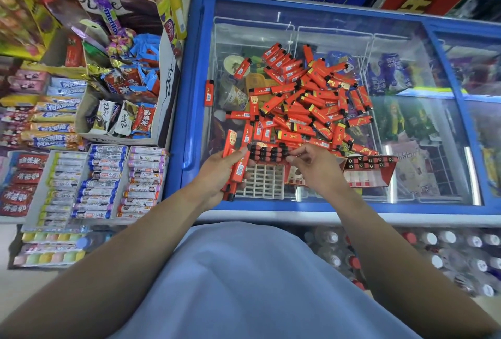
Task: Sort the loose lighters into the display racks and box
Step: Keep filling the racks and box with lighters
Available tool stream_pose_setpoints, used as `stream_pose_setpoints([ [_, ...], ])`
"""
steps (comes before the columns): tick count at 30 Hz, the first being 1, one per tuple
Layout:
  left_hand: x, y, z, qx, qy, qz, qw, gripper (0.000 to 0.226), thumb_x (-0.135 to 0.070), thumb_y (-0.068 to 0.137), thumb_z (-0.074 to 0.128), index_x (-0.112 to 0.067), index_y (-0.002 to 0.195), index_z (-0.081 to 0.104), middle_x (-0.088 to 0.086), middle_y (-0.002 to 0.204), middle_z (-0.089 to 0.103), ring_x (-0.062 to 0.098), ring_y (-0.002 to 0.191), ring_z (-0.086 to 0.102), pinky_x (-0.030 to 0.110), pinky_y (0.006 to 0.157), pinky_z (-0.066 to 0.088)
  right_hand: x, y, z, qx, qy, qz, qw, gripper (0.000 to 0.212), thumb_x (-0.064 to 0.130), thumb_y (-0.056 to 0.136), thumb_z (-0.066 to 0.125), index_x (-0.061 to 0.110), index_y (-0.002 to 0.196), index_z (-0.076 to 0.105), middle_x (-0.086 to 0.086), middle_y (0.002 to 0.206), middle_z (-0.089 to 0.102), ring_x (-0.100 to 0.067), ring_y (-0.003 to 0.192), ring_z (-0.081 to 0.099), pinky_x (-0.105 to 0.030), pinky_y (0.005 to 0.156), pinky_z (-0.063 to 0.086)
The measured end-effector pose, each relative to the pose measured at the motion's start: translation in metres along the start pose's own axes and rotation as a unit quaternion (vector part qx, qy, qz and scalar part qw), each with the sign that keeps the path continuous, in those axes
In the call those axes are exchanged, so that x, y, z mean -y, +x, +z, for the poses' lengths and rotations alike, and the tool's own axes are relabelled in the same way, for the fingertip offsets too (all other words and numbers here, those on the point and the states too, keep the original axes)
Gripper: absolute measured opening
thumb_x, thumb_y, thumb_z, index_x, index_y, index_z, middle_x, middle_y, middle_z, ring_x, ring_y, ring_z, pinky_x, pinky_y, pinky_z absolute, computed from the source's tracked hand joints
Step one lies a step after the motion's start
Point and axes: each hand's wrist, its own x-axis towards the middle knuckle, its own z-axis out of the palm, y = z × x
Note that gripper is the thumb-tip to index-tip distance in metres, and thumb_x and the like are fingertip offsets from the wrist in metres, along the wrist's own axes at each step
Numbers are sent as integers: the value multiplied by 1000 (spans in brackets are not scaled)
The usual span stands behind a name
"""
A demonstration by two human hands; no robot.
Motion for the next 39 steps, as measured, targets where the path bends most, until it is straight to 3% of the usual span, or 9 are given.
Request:
stream_pose_setpoints([
  [7,1,-1,-1,3,5,3,1000,32,-35,99,65,-9,116,68,4,96,79,11,68,69,28,58,58,-1,2,10,5,-74,-7,997,16,45,94,69,30,97,67,14,90,71,-9,72,70,-40,76,59],
  [11,1,-2,-2,5,6,4,1000,29,-36,98,65,-11,112,69,1,92,79,9,66,69,27,57,57,0,-5,11,-52,-45,8,998,23,41,89,76,20,94,67,9,78,66,-10,70,65,-32,66,52],
  [14,2,0,-5,13,20,3,1000,30,-38,97,66,-11,111,70,2,91,78,10,64,67,27,55,55,11,-13,9,-76,-15,-26,997,23,42,89,76,26,101,66,8,77,64,-3,65,60,-25,62,46],
  [18,4,0,-7,49,58,-18,997,31,-42,94,70,-11,97,71,0,80,73,11,57,58,24,52,45,37,-19,11,54,-6,-163,985,42,22,91,75,37,129,65,15,105,61,1,79,59,-8,68,45],
  [23,5,-1,-12,76,41,-38,996,34,-43,90,73,-9,94,69,2,73,66,10,51,49,21,42,38,46,-14,20,76,-13,-195,978,21,14,88,78,24,106,77,27,91,63,9,85,59,-11,76,41],
  [29,13,9,-27,-65,-11,-29,997,30,-42,95,69,-12,97,72,1,65,61,12,50,51,24,42,41,47,-16,16,87,12,-178,980,20,27,82,84,24,102,80,17,79,60,4,65,53,-10,58,37],
  [32,16,16,-40,-112,-41,-14,993,26,-40,96,69,-17,85,67,-2,68,60,11,49,48,26,42,39,46,-11,20,84,-108,-192,972,22,31,90,76,23,111,78,17,85,56,6,72,51,-9,62,35],
  [37,13,12,-37,-106,-66,1,992,33,-47,95,69,-17,82,64,-2,66,58,12,48,45,26,43,37,51,-12,45,58,-224,-228,946,30,28,103,58,21,130,68,2,109,66,-20,99,62,-34,88,50],
  [39,11,10,-35,-102,-65,1,993,37,-51,96,65,-17,82,64,-2,65,57,13,49,45,26,44,38,55,-13,51,42,-247,-227,941,31,28,104,56,21,131,67,-1,116,69,-25,107,62,-36,91,48],
])
